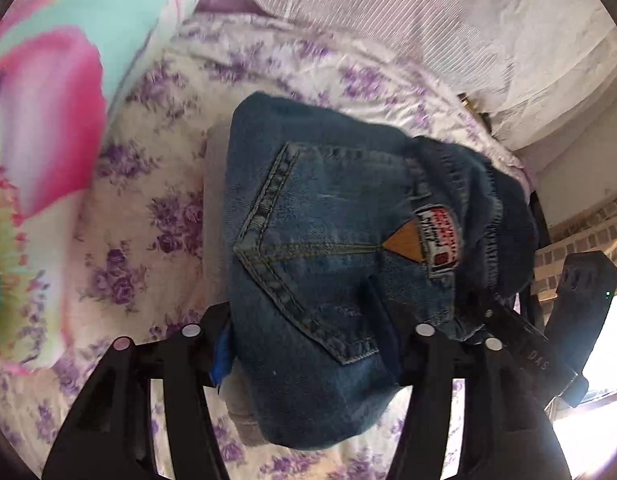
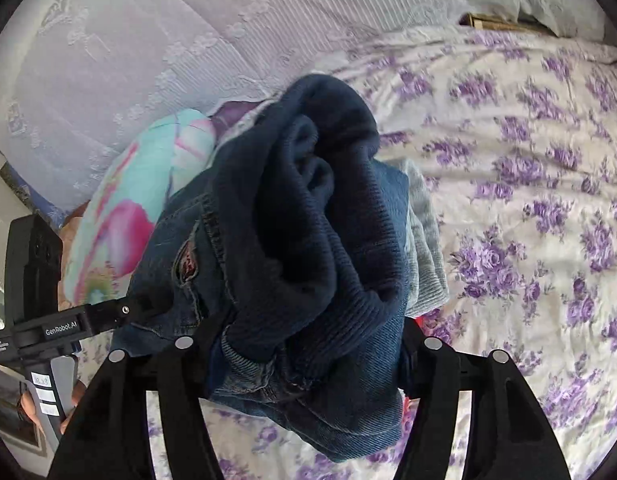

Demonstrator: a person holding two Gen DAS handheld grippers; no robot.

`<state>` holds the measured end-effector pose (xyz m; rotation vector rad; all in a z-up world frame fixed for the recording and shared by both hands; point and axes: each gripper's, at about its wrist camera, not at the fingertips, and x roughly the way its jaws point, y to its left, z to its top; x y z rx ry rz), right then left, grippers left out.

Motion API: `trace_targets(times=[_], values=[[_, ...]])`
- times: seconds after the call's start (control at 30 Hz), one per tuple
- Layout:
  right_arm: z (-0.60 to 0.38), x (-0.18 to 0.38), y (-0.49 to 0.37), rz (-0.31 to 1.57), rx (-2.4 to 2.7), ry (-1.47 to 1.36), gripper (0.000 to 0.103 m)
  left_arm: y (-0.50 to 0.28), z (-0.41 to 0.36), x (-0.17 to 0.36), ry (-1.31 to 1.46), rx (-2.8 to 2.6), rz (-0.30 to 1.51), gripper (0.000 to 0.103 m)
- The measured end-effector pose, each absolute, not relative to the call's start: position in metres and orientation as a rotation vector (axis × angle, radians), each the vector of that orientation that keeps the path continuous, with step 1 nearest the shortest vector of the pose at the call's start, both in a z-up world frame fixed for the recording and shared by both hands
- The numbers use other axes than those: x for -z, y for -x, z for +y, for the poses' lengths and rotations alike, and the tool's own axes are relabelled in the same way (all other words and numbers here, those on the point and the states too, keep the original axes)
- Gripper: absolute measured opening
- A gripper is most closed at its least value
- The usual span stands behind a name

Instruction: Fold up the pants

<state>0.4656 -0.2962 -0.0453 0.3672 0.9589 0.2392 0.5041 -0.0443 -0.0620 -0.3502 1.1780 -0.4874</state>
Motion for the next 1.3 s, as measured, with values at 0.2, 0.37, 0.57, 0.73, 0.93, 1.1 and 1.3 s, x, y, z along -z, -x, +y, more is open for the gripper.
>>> trace_targets(times=[0.2,0.37,0.57,0.73,0.93,1.1,1.3], values=[[-0.309,0.025,-0.447,0.911,-0.275,-0.408,0.074,-0.495,-0.043,0.050,0.312,0.497,1.085,0.075],[-0.306,-0.050,-0.383,0.746,-0.070,-0.181,0.077,-0.437,-0.039,-0.017,0.149,0.418,0.945,0.079],[-0.288,-0.109,-0.258,0.634,0.082,-0.024,0.099,-0.293,-0.040,-0.075,-0.021,0.288,0.736,0.098],[-0.255,-0.087,-0.183,0.658,0.045,0.018,0.099,-0.182,-0.047,-0.078,-0.067,0.232,0.639,0.098],[-0.249,-0.048,-0.162,0.656,0.169,-0.034,0.099,-0.135,-0.034,-0.071,-0.005,0.060,0.535,0.098],[-0.254,-0.032,-0.152,0.670,0.152,-0.076,0.099,-0.131,-0.019,-0.058,0.057,0.053,0.529,0.098],[-0.241,-0.028,-0.144,0.633,0.173,0.001,0.099,-0.142,-0.021,-0.028,0.053,0.054,0.589,0.098]])
